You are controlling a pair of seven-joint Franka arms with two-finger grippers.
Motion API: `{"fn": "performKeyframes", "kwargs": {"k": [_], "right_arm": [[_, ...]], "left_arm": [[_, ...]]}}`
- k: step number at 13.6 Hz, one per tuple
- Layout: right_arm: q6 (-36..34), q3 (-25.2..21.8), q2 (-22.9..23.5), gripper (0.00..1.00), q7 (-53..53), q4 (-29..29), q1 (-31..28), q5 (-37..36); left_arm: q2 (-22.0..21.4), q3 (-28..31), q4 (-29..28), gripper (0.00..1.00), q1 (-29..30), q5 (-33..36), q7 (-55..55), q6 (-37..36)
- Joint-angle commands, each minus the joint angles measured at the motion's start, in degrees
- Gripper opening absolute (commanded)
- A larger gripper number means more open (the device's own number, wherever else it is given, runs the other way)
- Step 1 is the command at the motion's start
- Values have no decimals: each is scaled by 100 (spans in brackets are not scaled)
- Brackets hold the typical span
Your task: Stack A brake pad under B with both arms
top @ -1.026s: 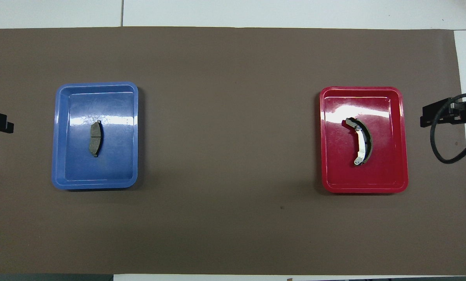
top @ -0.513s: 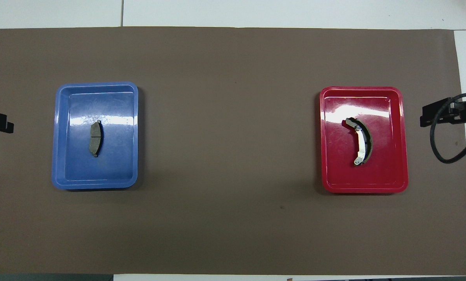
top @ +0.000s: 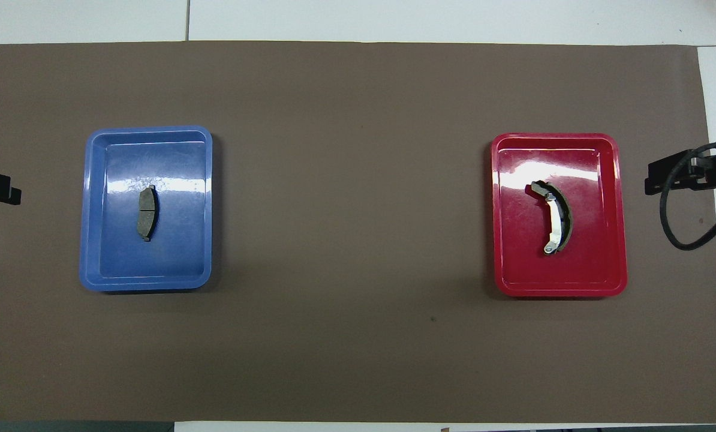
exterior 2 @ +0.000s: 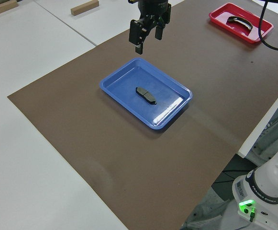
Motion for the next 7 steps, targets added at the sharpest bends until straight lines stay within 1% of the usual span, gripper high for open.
{"fn": "performKeyframes", "kwargs": {"k": [1,6,7], "right_arm": [[40,41,-8,100,-69,8,-46,-23],[49,41,-8,100,-69,-10,-46,-23],[49,41,-8,100,-69,-10,-46,-23]], "left_arm": [[-165,4,-186,100,-3,92,29,87],[-174,4,-186,100,-12,92,21,43],[-174,4,-221,100,-55,92,20,156]]}}
